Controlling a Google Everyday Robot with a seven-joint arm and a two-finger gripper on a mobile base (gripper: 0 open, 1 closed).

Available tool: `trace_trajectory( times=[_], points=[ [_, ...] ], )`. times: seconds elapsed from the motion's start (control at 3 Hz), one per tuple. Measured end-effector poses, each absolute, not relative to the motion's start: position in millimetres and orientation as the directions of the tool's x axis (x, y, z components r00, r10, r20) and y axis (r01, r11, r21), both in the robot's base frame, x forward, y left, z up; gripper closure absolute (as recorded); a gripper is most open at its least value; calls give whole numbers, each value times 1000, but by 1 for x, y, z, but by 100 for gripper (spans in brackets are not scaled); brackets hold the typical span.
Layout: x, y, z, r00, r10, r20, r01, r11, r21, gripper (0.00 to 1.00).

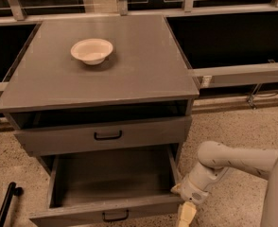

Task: Open middle drawer

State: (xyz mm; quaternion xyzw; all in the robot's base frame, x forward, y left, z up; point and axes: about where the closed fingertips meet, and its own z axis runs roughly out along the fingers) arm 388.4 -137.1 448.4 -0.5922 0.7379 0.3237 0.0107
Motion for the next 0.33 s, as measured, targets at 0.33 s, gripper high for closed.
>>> trace_trajectory(
  times=[0.33],
  points=[
    [388, -137, 448, -298, -867, -399, -881, 89, 465, 0]
  ],
)
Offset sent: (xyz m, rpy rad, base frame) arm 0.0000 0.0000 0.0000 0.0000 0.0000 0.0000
